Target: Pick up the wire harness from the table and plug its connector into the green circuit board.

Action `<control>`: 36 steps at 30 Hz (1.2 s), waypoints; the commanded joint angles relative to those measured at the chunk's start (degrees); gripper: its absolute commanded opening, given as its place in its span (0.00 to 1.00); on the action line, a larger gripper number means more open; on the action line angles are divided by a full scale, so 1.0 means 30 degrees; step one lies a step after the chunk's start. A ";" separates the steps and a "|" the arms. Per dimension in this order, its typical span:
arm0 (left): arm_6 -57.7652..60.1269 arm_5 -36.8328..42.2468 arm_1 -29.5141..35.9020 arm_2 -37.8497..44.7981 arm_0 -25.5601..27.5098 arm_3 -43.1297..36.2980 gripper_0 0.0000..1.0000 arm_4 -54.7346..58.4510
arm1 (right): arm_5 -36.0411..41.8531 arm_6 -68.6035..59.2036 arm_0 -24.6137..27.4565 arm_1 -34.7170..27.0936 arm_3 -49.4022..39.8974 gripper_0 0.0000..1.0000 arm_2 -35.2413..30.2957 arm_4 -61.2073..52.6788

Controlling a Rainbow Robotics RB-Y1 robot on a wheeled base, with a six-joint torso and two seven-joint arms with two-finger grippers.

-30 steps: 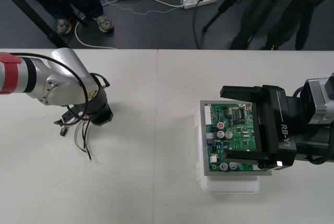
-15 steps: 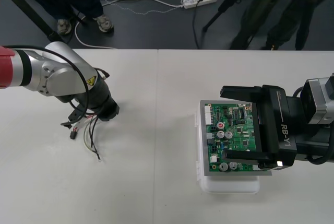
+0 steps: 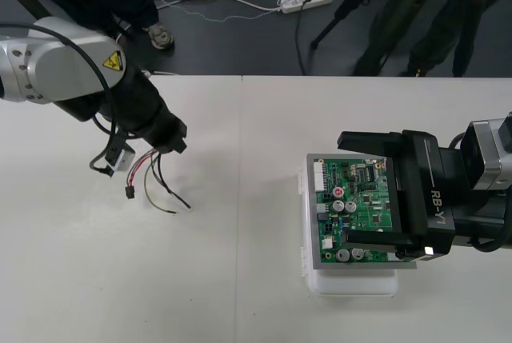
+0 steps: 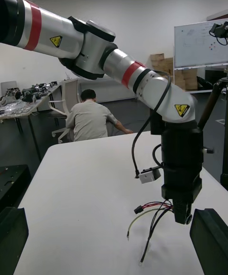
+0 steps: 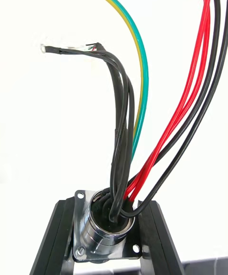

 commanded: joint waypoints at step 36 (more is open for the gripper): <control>1.5110 -1.2045 -0.2493 2.2382 1.1714 -0.2057 0.00 0.1512 | 0.0165 -0.0894 0.0254 0.0053 -0.0215 1.00 -0.0282 -0.0250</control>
